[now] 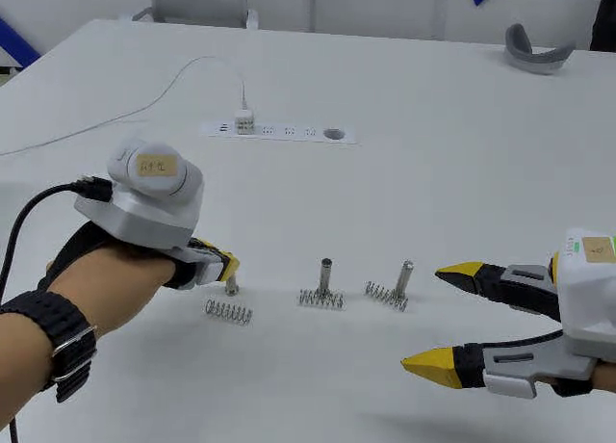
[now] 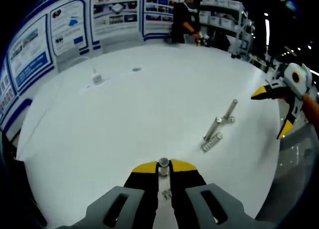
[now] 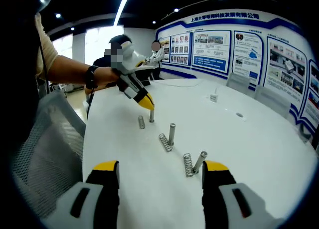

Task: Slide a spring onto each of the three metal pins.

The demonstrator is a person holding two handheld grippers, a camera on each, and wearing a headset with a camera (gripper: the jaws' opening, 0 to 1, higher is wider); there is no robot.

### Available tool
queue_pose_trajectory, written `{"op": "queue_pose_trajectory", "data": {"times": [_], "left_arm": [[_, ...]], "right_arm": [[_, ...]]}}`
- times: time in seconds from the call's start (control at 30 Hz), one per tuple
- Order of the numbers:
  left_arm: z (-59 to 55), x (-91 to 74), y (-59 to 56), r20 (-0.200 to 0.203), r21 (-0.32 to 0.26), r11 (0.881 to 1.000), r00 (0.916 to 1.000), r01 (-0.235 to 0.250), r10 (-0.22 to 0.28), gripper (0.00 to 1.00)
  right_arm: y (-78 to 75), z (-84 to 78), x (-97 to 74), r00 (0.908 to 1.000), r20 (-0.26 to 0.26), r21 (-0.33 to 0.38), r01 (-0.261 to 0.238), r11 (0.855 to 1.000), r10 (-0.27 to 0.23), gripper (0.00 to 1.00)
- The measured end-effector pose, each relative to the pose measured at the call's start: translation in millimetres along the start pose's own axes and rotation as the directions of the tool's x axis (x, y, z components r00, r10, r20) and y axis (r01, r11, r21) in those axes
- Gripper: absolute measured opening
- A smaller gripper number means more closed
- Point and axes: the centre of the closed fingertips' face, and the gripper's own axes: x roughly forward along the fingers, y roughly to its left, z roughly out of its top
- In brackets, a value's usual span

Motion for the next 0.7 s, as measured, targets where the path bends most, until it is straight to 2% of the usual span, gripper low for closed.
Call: {"op": "queue_pose_trajectory", "data": {"times": [0.33, 0.47, 0.53, 0.7], "left_arm": [[4.0, 4.9, -2.8, 0.009, 0.023, 1.000, 0.9998, 0.017, -0.017, 0.07], [2.5, 5.3, -4.0, 0.011, 0.063, 0.998, 0.9997, 0.022, -0.023, 0.08], [0.8, 5.9, -2.1, 0.013, 0.075, 0.997, 0.9999, 0.008, -0.009, 0.08], [-2.5, 5.7, -1.8, 0.011, 0.062, 0.998, 0.9999, 0.013, -0.013, 0.10]], "right_arm": [[2.2, 0.5, 2.6, 0.9999, -0.008, -0.008, -0.013, 1.000, 0.013, 0.69], [3.3, -0.1, 3.2, 0.9999, -0.009, -0.007, -0.014, 1.000, 0.014, 0.69], [3.7, -0.3, 3.3, 0.9998, -0.011, -0.008, -0.015, 1.000, 0.015, 0.69], [3.0, -0.1, 3.2, 0.9999, -0.009, -0.007, -0.013, 1.000, 0.013, 0.69]]}}
